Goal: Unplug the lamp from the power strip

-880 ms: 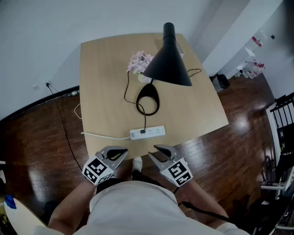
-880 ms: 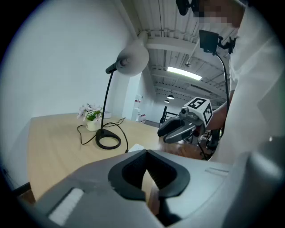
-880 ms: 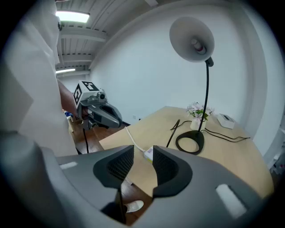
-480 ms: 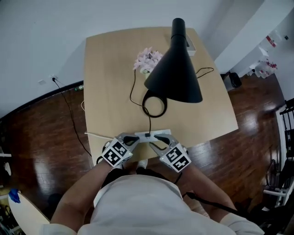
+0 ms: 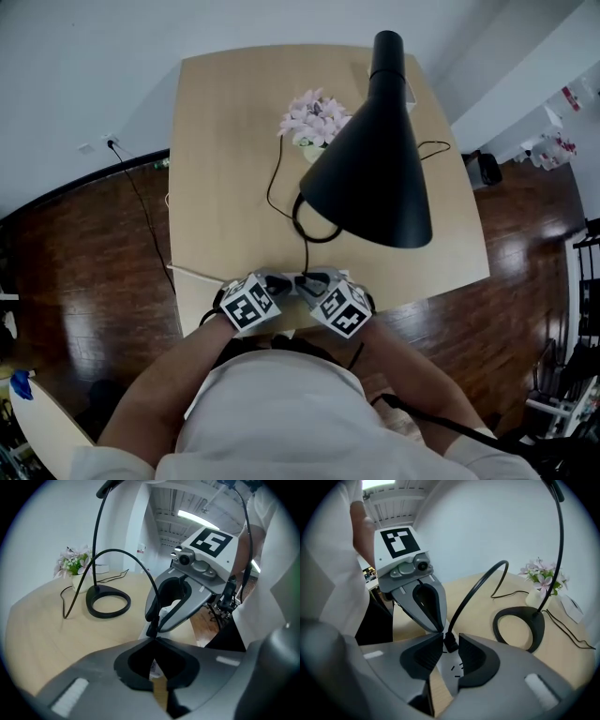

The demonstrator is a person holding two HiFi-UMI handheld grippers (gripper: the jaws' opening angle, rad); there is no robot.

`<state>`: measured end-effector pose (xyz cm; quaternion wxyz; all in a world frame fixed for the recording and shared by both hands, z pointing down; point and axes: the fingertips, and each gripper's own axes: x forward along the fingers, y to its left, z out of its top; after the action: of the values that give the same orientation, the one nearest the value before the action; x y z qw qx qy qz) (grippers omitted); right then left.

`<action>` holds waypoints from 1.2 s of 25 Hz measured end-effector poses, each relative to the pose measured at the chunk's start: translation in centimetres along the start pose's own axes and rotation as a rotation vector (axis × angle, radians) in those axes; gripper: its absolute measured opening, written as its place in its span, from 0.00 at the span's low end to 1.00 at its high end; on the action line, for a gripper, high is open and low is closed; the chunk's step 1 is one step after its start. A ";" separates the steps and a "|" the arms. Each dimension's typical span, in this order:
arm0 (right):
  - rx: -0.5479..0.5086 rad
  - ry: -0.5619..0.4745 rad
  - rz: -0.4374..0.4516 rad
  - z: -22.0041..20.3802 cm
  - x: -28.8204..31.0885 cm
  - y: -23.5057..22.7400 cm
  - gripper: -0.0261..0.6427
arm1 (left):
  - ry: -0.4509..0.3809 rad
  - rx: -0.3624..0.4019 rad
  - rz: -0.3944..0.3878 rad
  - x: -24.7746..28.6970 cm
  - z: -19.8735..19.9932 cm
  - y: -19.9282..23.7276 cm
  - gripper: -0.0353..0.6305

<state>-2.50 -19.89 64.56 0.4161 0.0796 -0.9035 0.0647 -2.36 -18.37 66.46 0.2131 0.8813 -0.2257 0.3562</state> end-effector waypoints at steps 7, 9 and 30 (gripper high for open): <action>-0.105 0.046 0.054 0.2 0.1 0.2 0.14 | 0.040 0.000 -0.001 0.4 -0.1 0.1 0.05; -0.131 0.056 0.058 0.2 0.1 0.2 0.14 | 0.064 0.000 0.008 0.4 -0.2 0.1 0.05; -0.067 0.021 -0.073 -0.1 -2.1 -5.7 0.12 | 0.110 -0.024 0.025 0.5 -0.2 0.0 0.05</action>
<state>0.05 -25.28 63.35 0.4300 0.0976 -0.8973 0.0200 -2.10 -18.37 66.96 0.2314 0.8550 -0.2288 0.4037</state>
